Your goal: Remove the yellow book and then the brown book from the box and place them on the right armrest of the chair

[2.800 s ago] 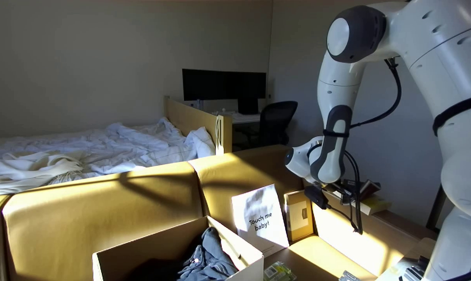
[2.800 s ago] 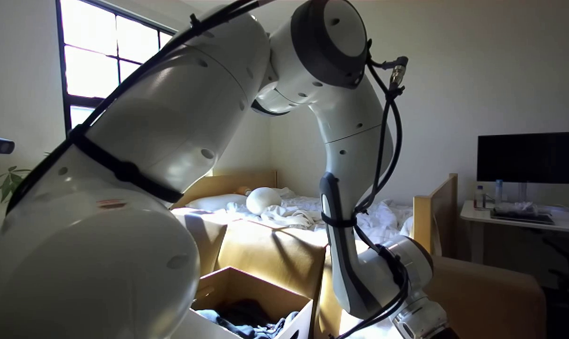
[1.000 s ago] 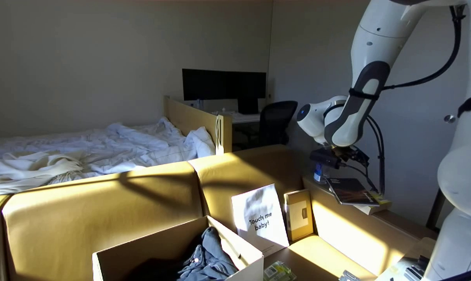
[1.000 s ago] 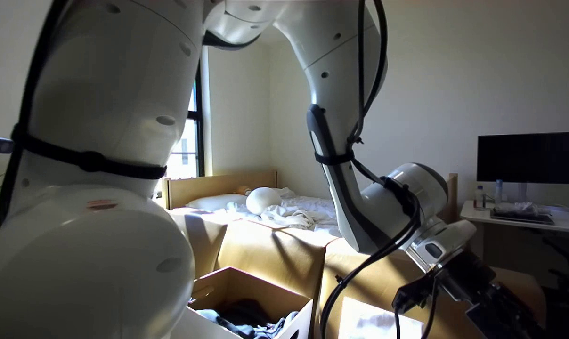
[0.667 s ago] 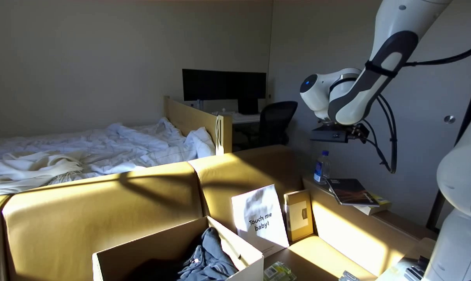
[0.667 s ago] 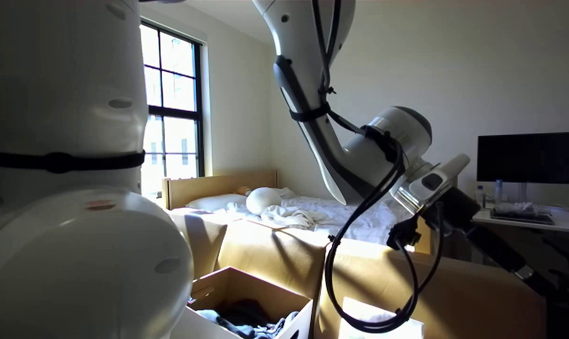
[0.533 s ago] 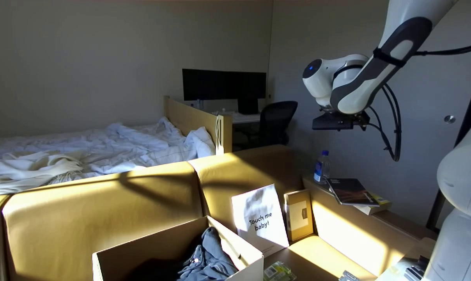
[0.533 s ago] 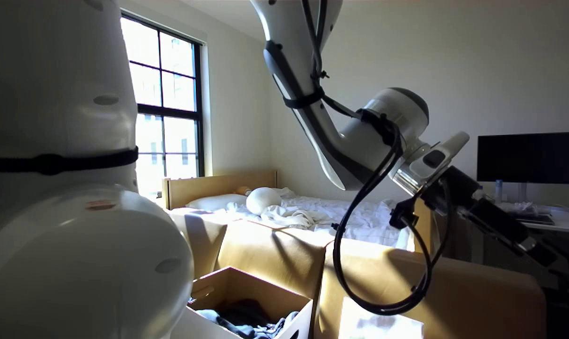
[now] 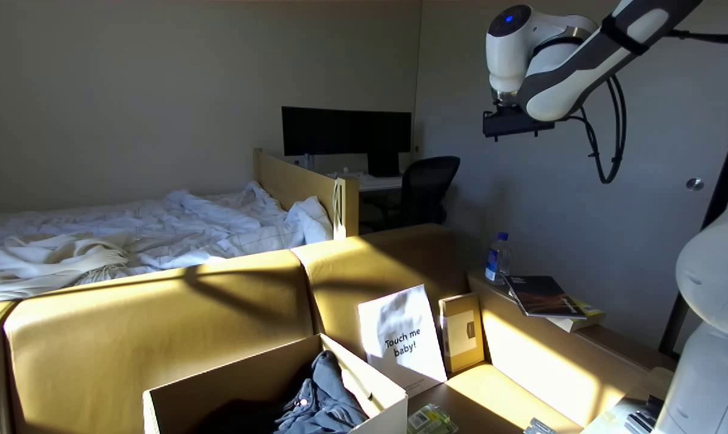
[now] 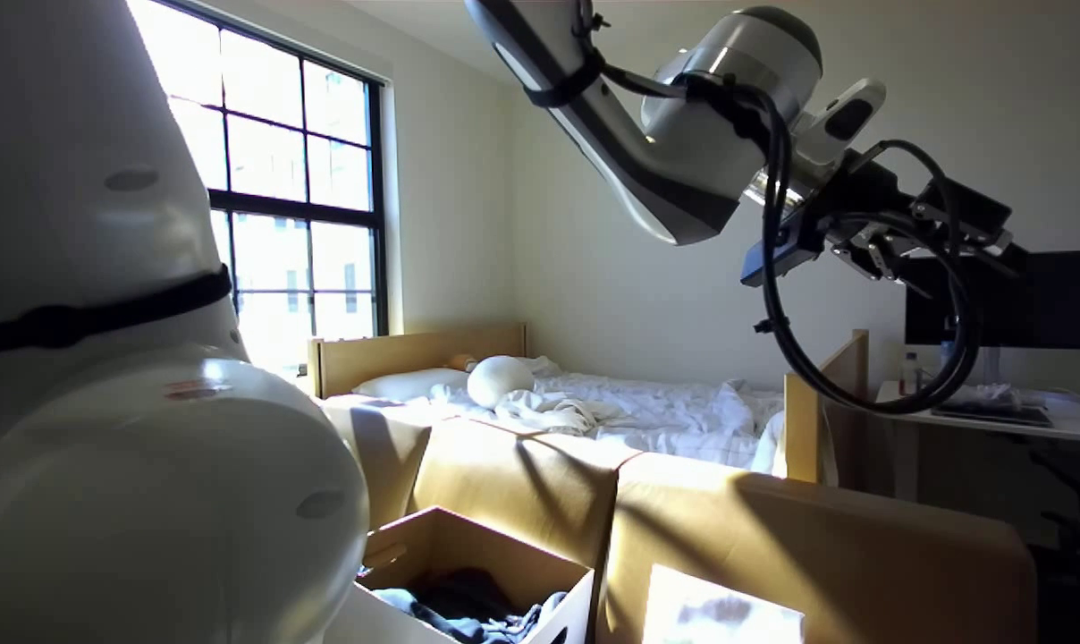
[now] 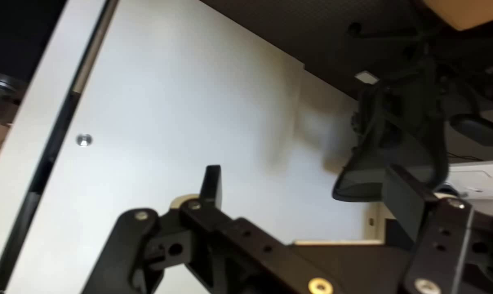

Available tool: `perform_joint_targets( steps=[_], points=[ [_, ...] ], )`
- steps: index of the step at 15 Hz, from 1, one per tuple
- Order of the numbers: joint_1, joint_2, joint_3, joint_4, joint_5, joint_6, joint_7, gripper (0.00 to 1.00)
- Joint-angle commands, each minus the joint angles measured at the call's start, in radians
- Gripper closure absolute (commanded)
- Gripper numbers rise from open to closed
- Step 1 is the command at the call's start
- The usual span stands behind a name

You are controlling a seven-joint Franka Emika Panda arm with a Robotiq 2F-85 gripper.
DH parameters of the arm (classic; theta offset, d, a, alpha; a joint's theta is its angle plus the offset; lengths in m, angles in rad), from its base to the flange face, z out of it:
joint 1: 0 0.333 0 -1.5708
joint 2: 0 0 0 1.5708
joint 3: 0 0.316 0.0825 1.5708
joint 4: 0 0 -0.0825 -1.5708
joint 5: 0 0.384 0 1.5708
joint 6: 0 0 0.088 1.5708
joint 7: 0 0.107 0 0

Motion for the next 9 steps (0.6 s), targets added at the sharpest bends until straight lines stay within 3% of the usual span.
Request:
perform_joint_targets(
  steps=[1, 2, 3, 4, 6, 9],
  points=[
    [-0.027, 0.086, -0.025, -0.008, -0.042, 0.273, -0.019, 0.0],
    [-0.032, 0.102, -0.029, -0.019, -0.04, 0.352, -0.026, 0.0],
    [-0.012, 0.125, -0.077, -0.021, -0.007, 0.434, -0.077, 0.0],
    [-0.012, 0.093, -0.036, -0.014, -0.024, 0.319, -0.01, 0.0],
    [-0.012, 0.129, -0.064, -0.017, -0.024, 0.401, -0.022, 0.0],
    [0.0, 0.172, -0.069, -0.011, 0.003, 0.382, -0.079, 0.0]
  ],
)
